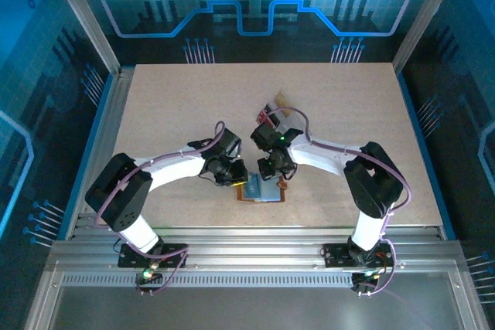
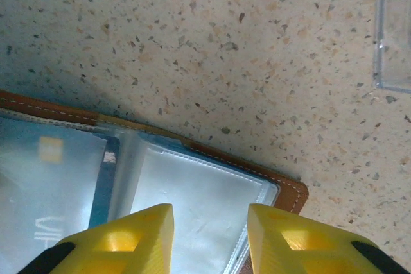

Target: Put the credit cards into the card holder

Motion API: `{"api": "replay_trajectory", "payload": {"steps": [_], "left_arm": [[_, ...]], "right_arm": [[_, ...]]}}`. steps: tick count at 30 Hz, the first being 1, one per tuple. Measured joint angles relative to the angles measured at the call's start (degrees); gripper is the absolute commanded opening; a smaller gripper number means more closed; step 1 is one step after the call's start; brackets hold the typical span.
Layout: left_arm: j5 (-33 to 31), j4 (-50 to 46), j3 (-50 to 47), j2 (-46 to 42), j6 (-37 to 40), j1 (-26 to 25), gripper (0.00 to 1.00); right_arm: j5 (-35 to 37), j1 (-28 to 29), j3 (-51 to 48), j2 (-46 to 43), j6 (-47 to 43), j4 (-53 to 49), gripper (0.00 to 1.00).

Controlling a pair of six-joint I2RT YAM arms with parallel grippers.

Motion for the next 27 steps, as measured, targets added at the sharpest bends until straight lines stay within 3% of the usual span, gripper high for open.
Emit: {"api": "replay_trajectory", "payload": {"steps": [15,27], "left_arm": [[1.01,2.93,-4.96,0.9,1.11,0.44,0.14],[1.79,4.44,-5.68,0.85,1.11,0.7,0.14]], "right_arm": [[1.07,1.25,-0.2,3.58,0.35,0.0,0.32],[0.42,1.9,0.24,3.72,1.07,0.24,0.04]]}}
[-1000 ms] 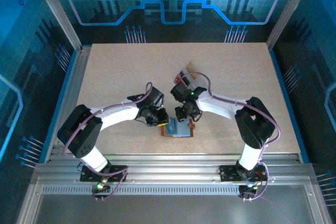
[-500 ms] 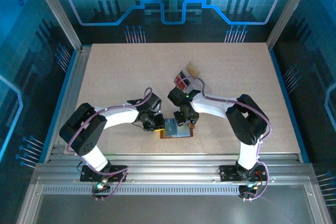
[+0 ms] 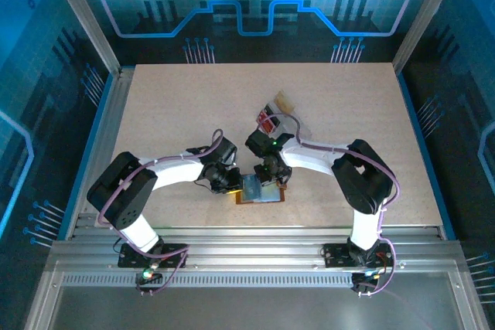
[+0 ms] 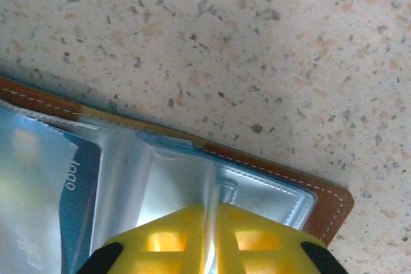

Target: Put the credit cards into the card holder

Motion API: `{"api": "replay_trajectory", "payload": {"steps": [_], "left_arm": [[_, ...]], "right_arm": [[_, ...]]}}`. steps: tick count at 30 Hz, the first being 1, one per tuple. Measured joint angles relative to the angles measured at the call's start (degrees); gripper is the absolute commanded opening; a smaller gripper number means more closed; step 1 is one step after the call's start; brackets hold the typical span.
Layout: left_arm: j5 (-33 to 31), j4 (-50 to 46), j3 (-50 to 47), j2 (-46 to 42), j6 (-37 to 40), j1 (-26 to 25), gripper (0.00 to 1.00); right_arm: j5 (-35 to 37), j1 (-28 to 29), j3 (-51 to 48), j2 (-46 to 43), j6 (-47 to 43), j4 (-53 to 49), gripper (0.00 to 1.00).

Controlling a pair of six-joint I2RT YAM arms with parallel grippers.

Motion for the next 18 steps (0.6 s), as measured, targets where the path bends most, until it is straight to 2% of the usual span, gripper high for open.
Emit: {"api": "replay_trajectory", "payload": {"steps": [2,15,18], "left_arm": [[0.35,0.81,-0.17,0.02,0.0,-0.02,0.14],[1.07,2.51,-0.79,-0.24,-0.15,-0.02,0.14],[1.05,2.49,-0.79,-0.44,-0.2,-0.13,0.15]], "right_arm": [[0.17,-0.02,0.48,0.02,-0.17,-0.7,0.0],[0.83,2.27,7.13,0.17,-0.81,-6.51,0.0],[-0.17,3.13,9.77,0.44,-0.87,-7.87,0.04]]}}
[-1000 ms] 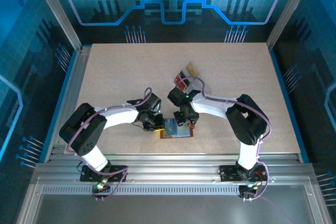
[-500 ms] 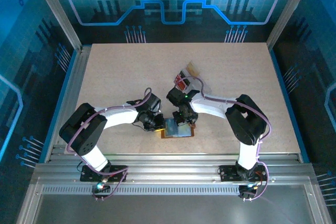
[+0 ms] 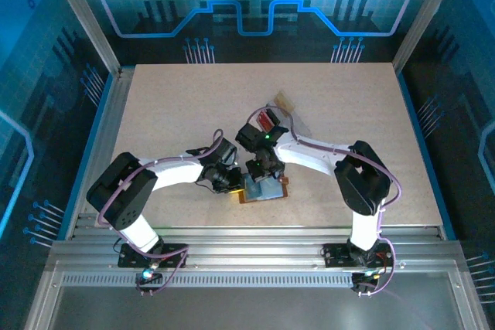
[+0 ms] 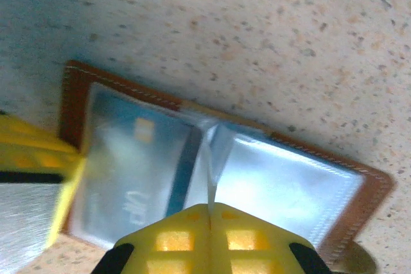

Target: Put the credit cards into the card holder

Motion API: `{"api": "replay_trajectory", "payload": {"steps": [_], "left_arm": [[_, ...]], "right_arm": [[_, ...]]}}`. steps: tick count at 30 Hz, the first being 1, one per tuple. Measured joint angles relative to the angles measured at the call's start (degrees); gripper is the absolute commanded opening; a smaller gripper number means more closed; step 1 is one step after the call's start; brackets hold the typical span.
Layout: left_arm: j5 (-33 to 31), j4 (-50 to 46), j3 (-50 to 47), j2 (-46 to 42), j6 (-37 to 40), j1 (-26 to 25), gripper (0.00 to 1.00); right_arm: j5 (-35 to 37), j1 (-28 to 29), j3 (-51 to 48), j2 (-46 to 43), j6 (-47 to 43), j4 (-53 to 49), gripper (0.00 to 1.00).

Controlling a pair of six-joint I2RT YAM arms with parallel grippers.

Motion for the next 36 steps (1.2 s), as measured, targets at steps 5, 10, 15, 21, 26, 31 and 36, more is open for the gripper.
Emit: {"api": "replay_trajectory", "payload": {"steps": [5,10,15,21,26,31,36], "left_arm": [[0.02,-0.11,0.0,-0.28,-0.46,-0.68,0.15],[0.22,-0.07,-0.37,-0.7,-2.03,-0.94,0.18],[-0.28,-0.87,-1.66,-2.67,-4.24,-0.39,0.25],[-0.22,-4.26,-4.02,-8.55,-5.07,0.57,0.34],[-0.17,-6.93,-4.61,-13.05,-5.68,2.43,0.39],[1.46,-7.65,-4.92,-18.78,-5.53,4.37,0.46],[3.3,-8.11,-4.92,-21.18,-4.33,7.02,0.5]], "right_arm": [[-4.39,0.24,1.9,1.6,0.31,0.42,0.19],[-9.77,-0.42,1.88,3.19,1.01,1.97,0.25],[-15.96,-2.51,0.13,3.26,2.27,4.79,0.29],[-22.34,-4.04,-3.34,2.95,3.76,10.93,0.33],[-25.86,-4.81,-3.48,2.71,4.39,13.81,0.36],[-26.49,-4.63,-3.41,2.95,4.83,15.82,0.37],[-24.44,-4.07,-0.44,3.3,3.65,13.68,0.45]]}}
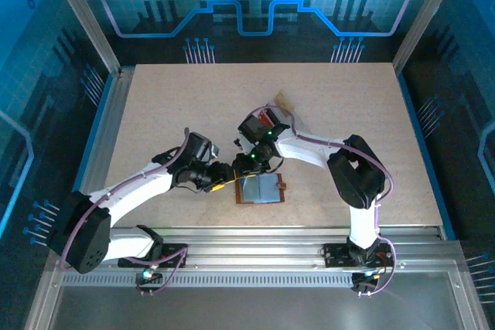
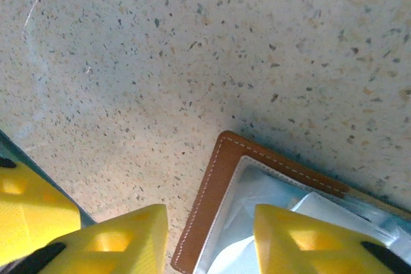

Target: Put the credit cards into the card holder

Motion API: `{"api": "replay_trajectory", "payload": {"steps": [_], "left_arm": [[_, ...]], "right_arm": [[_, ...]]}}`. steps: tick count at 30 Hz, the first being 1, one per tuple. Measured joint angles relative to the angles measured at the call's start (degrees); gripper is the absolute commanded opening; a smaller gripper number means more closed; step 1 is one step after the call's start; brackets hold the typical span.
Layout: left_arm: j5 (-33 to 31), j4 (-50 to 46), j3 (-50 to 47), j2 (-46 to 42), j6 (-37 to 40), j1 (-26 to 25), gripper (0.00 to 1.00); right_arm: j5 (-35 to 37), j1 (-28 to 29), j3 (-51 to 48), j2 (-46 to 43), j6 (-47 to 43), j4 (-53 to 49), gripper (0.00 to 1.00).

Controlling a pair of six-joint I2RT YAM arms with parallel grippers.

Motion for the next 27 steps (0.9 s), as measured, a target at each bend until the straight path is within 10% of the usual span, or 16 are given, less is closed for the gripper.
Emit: {"api": "replay_trajectory", "payload": {"steps": [8,14,27], "left_arm": [[3.34,1.97,0.0,-0.48,0.57,1.97,0.52],[3.34,1.9,-0.17,-0.46,1.57,2.08,0.54],[3.58,2.8,-0.17,3.21,1.97,2.12,0.54]], "right_arm": [[4.79,-0.31,5.46,-0.24,-3.93,-7.78,0.49],[5.18,-2.75,0.72,-6.36,-4.13,-8.0,0.32],[9.42,-6.99,-12.48,-15.47,-2.47,-7.58,0.41]]}}
